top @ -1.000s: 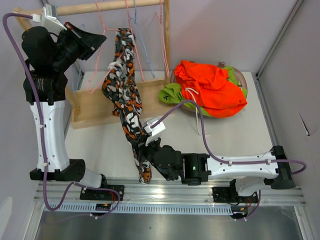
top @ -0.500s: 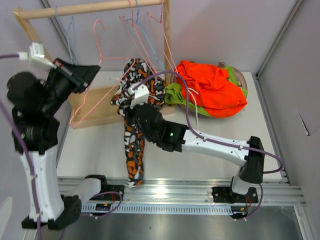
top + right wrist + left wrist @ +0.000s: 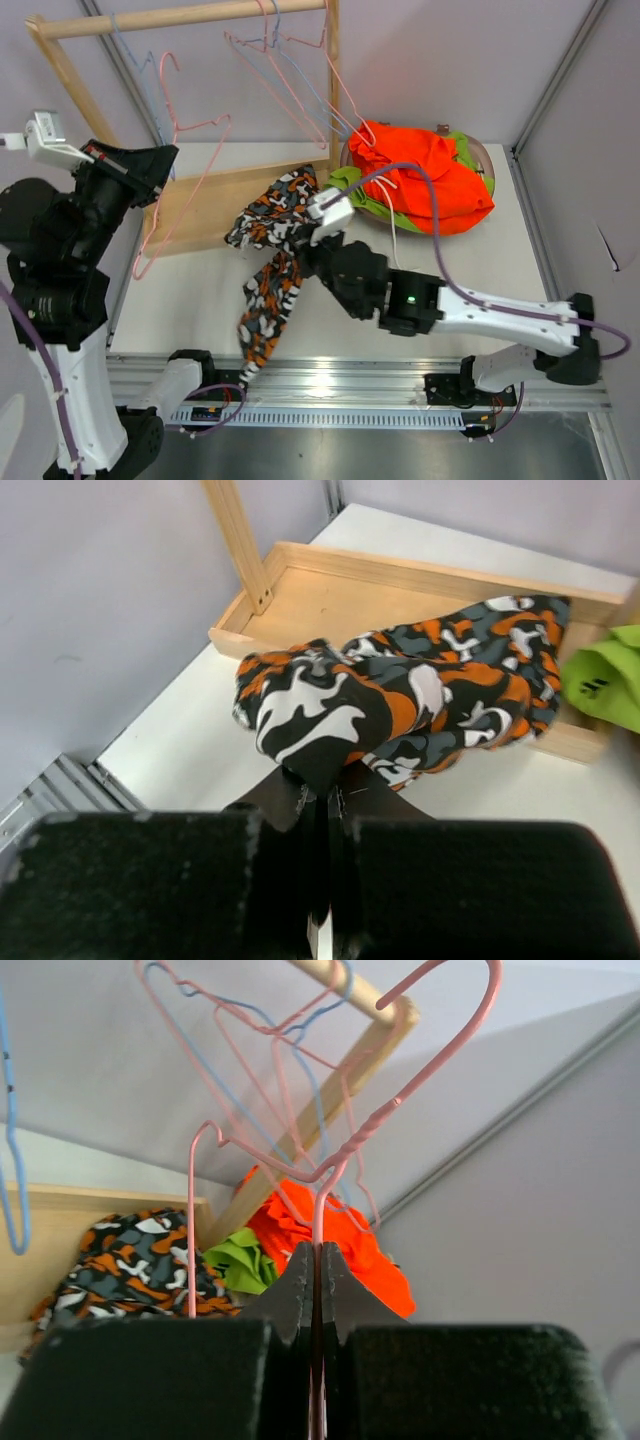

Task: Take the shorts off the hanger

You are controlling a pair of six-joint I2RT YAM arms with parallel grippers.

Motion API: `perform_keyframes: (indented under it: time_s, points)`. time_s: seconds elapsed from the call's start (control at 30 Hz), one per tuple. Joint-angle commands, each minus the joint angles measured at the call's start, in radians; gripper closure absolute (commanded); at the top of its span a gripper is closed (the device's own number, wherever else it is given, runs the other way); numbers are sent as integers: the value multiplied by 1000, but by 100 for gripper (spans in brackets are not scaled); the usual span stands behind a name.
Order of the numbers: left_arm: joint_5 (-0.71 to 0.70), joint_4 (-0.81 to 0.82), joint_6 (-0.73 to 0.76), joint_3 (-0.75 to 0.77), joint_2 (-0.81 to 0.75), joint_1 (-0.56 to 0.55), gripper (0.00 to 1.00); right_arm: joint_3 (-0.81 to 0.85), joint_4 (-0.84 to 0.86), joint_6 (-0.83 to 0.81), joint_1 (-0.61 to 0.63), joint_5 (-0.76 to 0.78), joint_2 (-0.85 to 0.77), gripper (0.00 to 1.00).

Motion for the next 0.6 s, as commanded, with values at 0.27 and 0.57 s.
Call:
perform_keyframes:
  time_s: [0.27,0.57]
  points:
    - [-19,138,32,-139,-6,7,100,255,47,-359,-255,113,-226,100]
    - [-2,161,72,-176,-19,7,100,818,-94,-352,-692,-151,115,100]
